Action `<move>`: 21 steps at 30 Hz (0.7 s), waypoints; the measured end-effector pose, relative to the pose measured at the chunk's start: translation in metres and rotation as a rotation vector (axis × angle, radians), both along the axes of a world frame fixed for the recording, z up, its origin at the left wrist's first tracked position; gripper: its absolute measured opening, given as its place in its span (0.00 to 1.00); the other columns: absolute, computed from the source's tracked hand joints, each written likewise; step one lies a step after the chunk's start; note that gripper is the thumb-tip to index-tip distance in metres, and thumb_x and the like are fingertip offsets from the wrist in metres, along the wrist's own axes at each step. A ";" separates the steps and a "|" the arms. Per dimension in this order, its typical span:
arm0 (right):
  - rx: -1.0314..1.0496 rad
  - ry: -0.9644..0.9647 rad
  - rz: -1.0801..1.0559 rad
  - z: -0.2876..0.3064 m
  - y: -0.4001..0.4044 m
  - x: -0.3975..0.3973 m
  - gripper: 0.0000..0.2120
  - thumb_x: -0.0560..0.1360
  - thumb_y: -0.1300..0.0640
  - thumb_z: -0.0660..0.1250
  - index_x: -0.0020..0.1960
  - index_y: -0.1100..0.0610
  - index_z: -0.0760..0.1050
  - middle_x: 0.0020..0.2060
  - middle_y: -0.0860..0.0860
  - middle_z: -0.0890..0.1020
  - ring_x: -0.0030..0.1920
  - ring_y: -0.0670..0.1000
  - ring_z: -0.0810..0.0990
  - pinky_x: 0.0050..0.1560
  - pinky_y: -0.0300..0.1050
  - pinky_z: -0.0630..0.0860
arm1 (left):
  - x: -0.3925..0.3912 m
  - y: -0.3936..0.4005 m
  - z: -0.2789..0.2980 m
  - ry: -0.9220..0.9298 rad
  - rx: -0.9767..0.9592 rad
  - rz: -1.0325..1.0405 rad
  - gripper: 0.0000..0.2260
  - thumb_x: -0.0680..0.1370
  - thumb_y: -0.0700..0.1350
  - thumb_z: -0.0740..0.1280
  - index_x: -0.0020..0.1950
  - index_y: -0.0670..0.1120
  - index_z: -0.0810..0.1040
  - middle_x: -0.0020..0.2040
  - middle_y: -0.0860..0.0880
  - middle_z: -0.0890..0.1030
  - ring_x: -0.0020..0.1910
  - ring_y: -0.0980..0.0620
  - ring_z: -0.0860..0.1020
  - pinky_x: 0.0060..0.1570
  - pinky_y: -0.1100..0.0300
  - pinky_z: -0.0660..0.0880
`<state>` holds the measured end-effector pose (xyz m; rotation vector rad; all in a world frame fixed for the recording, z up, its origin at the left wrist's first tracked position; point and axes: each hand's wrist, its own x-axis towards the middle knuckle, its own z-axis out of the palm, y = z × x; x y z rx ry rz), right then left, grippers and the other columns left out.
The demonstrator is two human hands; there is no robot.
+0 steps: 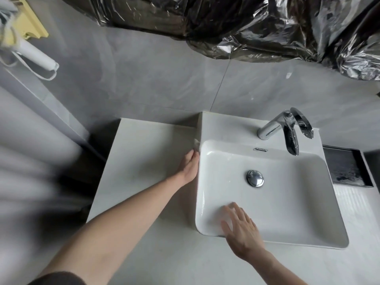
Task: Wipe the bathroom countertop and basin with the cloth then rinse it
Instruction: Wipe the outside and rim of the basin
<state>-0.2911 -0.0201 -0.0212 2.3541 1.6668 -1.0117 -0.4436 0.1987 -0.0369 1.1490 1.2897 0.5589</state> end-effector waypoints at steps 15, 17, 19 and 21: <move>-0.065 -0.011 0.008 0.002 0.004 0.001 0.28 0.83 0.41 0.51 0.82 0.38 0.49 0.82 0.41 0.47 0.83 0.50 0.47 0.79 0.49 0.56 | 0.032 0.063 0.016 -0.112 -0.133 -0.043 0.25 0.87 0.54 0.45 0.76 0.44 0.69 0.67 0.55 0.72 0.67 0.58 0.68 0.62 0.69 0.63; -0.068 -0.016 0.011 0.004 0.005 0.000 0.28 0.83 0.42 0.52 0.82 0.38 0.49 0.82 0.40 0.48 0.83 0.49 0.47 0.78 0.49 0.58 | 0.022 0.035 0.006 -0.080 -0.168 -0.045 0.26 0.87 0.55 0.45 0.77 0.44 0.69 0.72 0.52 0.71 0.73 0.55 0.66 0.69 0.64 0.61; -0.076 -0.016 0.005 0.005 0.005 -0.001 0.29 0.82 0.42 0.52 0.82 0.39 0.49 0.82 0.39 0.47 0.83 0.48 0.47 0.78 0.50 0.59 | 0.009 0.005 -0.008 -0.034 -0.157 -0.017 0.24 0.87 0.54 0.48 0.78 0.45 0.68 0.76 0.48 0.69 0.77 0.51 0.64 0.73 0.62 0.58; -0.079 -0.018 0.005 0.007 0.006 -0.002 0.29 0.82 0.43 0.52 0.82 0.39 0.49 0.82 0.39 0.48 0.83 0.48 0.47 0.77 0.50 0.60 | -0.001 -0.025 -0.017 -0.035 -0.148 -0.007 0.21 0.86 0.51 0.52 0.77 0.45 0.69 0.76 0.48 0.70 0.76 0.51 0.66 0.70 0.64 0.58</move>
